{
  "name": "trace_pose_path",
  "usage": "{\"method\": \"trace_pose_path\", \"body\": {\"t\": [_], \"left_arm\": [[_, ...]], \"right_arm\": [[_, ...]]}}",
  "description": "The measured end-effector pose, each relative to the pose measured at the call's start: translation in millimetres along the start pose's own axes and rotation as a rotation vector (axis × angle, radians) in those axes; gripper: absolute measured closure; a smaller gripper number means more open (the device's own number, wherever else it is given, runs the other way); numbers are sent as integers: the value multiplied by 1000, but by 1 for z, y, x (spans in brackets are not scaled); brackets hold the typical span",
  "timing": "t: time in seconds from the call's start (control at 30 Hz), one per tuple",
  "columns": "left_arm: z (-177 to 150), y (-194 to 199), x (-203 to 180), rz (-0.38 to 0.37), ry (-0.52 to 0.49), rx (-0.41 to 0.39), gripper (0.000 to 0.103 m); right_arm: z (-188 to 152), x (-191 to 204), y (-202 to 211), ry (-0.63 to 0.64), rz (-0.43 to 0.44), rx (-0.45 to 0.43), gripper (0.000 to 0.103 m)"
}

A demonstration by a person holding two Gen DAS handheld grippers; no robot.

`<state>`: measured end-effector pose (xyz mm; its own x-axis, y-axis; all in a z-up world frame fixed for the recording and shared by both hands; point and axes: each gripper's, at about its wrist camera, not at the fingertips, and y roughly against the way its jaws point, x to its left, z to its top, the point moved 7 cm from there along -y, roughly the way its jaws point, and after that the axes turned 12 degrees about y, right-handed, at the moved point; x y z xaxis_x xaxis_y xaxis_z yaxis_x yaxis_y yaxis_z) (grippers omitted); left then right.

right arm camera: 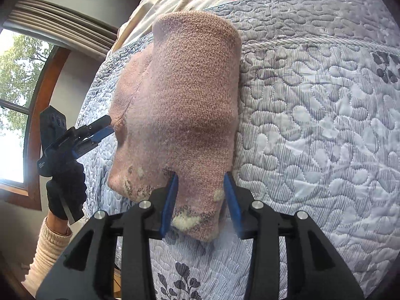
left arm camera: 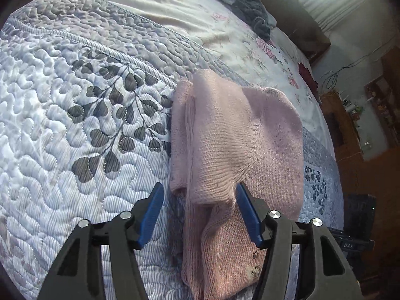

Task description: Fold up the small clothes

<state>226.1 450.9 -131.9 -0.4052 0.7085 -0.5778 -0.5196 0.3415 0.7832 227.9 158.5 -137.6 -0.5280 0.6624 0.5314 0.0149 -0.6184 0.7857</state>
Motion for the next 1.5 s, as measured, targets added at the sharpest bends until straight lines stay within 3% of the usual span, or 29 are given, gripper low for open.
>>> {"method": "trace_pose_path", "body": {"t": [0.17, 0.3, 0.4, 0.5, 0.63, 0.8, 0.87, 0.9, 1.0, 1.2, 1.37, 1.5], "left_arm": [[9, -32, 5, -54, 54, 72, 42], [8, -49, 10, -153, 121, 127, 38], [4, -52, 7, -227, 115, 182, 37], [-4, -54, 5, -253, 56, 218, 37], [-2, -61, 2, -299, 86, 236, 33], [-1, -81, -9, -267, 46, 237, 32], [-1, -82, -12, -267, 39, 225, 35], [-2, -81, -13, -268, 34, 222, 43], [-6, -77, -15, -296, 51, 204, 56], [-23, -53, -37, -373, 31, 181, 60], [-64, -46, -91, -411, -20, 225, 60], [-107, -46, -137, -482, -38, 246, 60]], "right_arm": [[11, -4, -5, 9, 21, -6, 64], [21, -12, -6, -20, 46, -31, 38], [31, -19, -10, -49, 88, -50, 34], [38, -29, -16, -86, 141, -64, 26], [51, -36, -35, -111, 173, -63, 19], [65, -37, -52, -135, 250, -83, 11], [71, -40, -61, -155, 266, -81, 12], [74, -40, -64, -163, 270, -85, 15], [76, -32, -61, -121, 242, -105, 32], [68, -21, -23, -74, 245, -139, 55], [41, -28, 35, -60, 220, -143, 57], [2, -43, 93, -77, 188, -165, 57]]}}
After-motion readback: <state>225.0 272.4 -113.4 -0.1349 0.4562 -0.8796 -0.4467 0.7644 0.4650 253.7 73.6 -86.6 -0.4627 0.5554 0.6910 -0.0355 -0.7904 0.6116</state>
